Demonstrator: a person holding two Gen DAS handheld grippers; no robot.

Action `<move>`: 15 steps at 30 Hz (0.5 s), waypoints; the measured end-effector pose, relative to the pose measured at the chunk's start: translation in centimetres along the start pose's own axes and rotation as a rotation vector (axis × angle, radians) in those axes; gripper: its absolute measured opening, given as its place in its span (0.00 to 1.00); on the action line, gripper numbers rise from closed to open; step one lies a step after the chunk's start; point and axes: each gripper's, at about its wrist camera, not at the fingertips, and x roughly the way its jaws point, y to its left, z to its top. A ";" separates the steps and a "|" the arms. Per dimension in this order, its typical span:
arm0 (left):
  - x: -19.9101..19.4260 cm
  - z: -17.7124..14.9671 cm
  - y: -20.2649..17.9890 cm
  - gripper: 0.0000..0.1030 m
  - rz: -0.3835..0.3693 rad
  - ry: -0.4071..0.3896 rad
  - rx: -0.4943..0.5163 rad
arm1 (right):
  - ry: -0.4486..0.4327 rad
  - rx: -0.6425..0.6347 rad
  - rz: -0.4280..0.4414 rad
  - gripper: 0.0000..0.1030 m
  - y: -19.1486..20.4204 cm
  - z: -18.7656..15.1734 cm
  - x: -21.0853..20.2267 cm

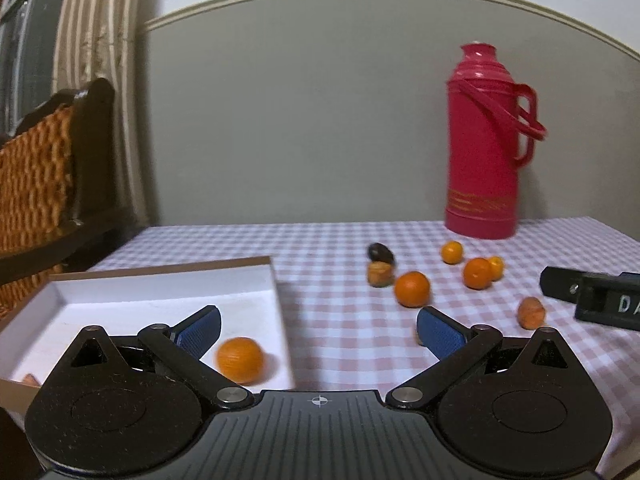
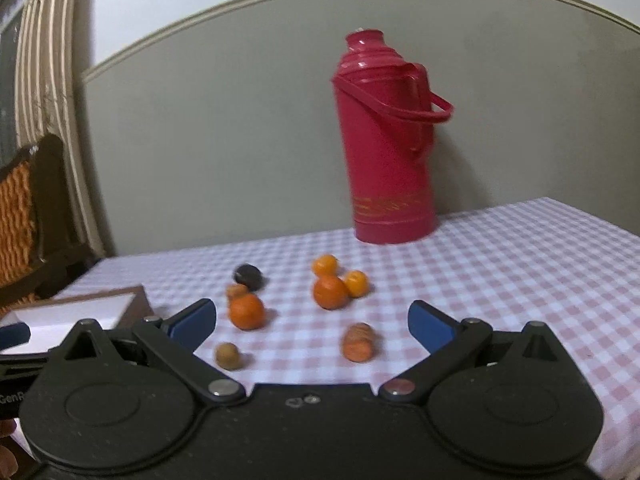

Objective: Organize fruits
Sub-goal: 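Grasp the olive-brown round fruit with the left tool while the right tool grasps the brown oblong fruit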

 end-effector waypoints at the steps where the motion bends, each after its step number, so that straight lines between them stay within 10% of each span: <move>1: 0.2 0.0 -0.4 1.00 -0.008 0.005 0.002 | 0.014 -0.008 -0.008 0.94 -0.2 -0.1 0.1; 15: 2.9 -0.7 -3.9 1.00 -0.032 0.091 0.025 | 0.129 0.053 -0.060 0.89 -2.9 -0.8 2.1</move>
